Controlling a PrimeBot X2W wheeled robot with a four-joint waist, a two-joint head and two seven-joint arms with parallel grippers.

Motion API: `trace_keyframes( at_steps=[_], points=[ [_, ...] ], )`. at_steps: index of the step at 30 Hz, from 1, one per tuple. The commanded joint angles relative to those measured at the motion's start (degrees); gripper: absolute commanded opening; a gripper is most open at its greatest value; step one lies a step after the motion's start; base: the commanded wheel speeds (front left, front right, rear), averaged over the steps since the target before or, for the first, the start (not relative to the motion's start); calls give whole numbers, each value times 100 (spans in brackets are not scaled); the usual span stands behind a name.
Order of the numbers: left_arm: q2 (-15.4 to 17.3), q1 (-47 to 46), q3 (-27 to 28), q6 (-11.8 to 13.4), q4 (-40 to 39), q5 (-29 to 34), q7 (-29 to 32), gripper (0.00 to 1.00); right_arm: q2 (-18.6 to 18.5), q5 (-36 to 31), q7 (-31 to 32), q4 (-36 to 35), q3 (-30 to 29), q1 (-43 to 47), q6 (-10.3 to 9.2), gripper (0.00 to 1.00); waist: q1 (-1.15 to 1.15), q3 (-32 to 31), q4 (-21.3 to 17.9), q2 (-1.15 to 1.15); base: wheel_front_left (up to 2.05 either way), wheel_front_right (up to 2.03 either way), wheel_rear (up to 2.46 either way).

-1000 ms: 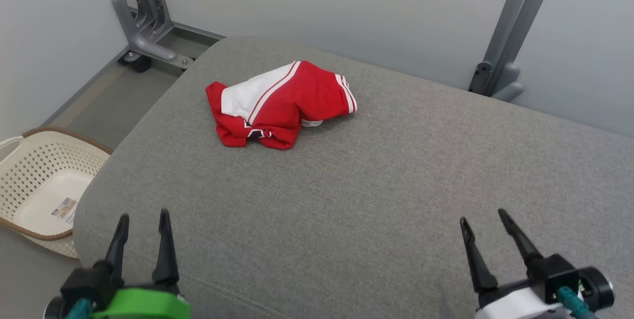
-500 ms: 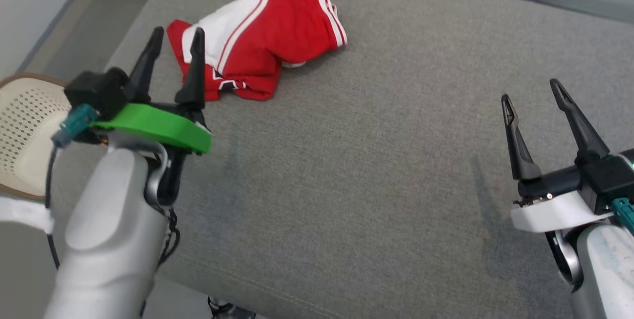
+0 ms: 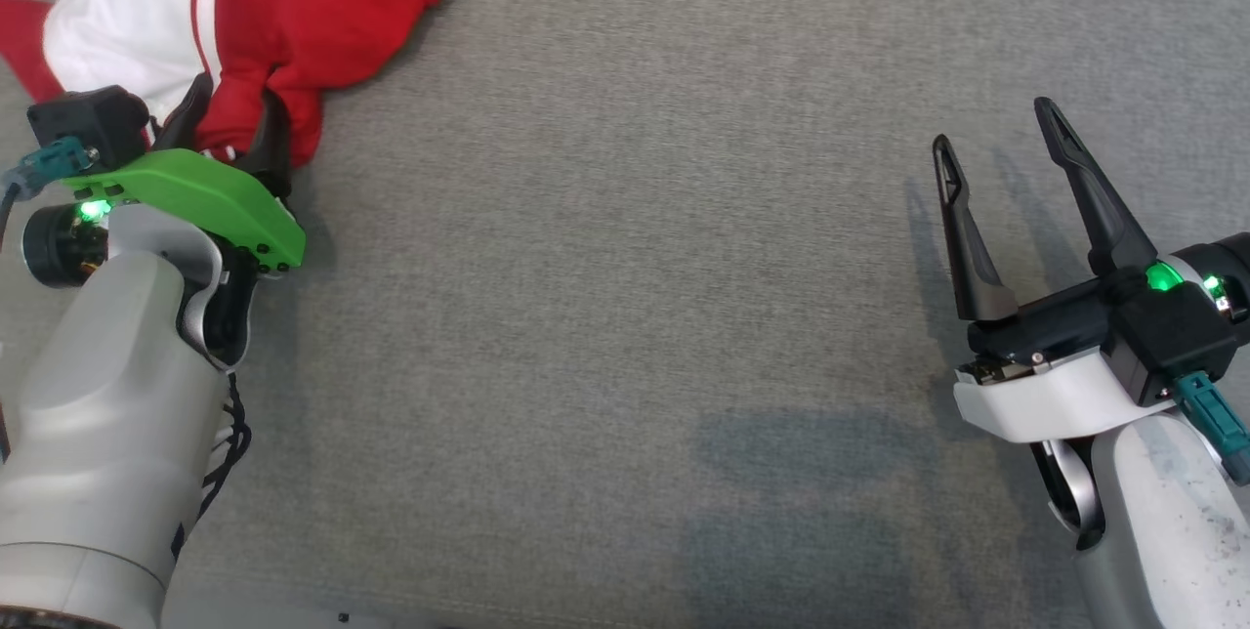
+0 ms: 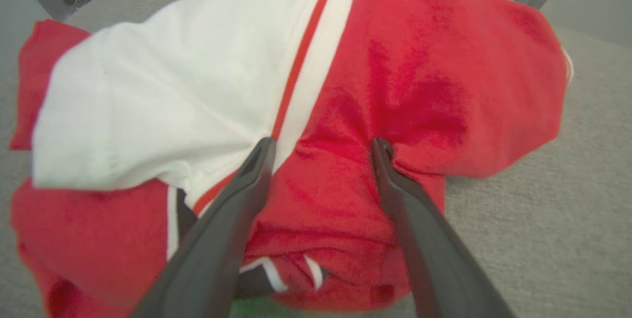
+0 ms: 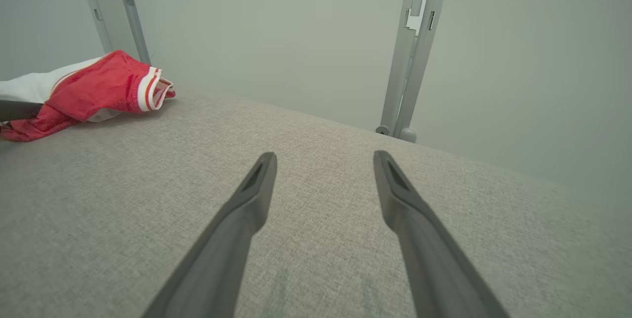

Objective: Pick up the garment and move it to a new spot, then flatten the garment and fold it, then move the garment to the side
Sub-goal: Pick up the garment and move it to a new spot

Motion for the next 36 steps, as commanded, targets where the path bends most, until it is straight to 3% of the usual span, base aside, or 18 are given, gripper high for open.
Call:
trace_keyframes(
  at_steps=[1,2,7,14,18,22,26,27,30,33,36],
  points=[
    [20,-57,-102,-14,79,-105,133,45,29,15,-16,-36,35,-31,-8,100,-2,247,-619,64,0,0,0],
    [13,-29,-131,-18,119,-276,197,0,59,23,-16,-30,42,-3,-8,100,-2,201,-644,64,0,0,0],
    [165,104,-503,-27,3,-517,174,0,200,66,-16,34,-18,195,-8,100,-2,-86,-719,64,0,0,0],
    [535,259,-1336,-14,-1348,-315,-178,0,452,171,-16,157,-163,564,-8,100,-2,-743,-782,64,0,0,0],
    [498,395,-1570,-15,-1971,-243,-203,0,553,245,-16,192,-291,726,-8,100,-2,-1129,-862,64,0,0,0],
    [250,615,-1907,-2,-2913,-214,-99,0,665,333,-16,218,-376,933,-8,100,-2,-1617,-1050,64,0,0,0],
    [-70,862,-2221,230,-3960,-290,327,0,686,376,-16,208,-441,1068,-8,100,-2,-1918,-1322,64,0,0,0],
    [-205,990,-2358,440,-4431,-309,552,0,699,385,-16,205,-467,1123,-8,100,-2,-1997,-1469,64,0,0,0],
    [-303,1128,-2539,721,-4962,-270,815,0,711,420,-16,182,-481,1158,-8,100,-2,-2025,-1688,64,0,0,0],
    [-365,1349,-2646,868,-5058,-357,889,0,713,533,-15,189,-508,1227,-8,100,-2,-1966,-1886,64,0,0,0],
    [-305,1561,-2744,954,-4582,-297,862,0,716,641,-16,226,-526,1279,-8,100,-2,-1923,-2009,64,0,0,0]
  ],
)
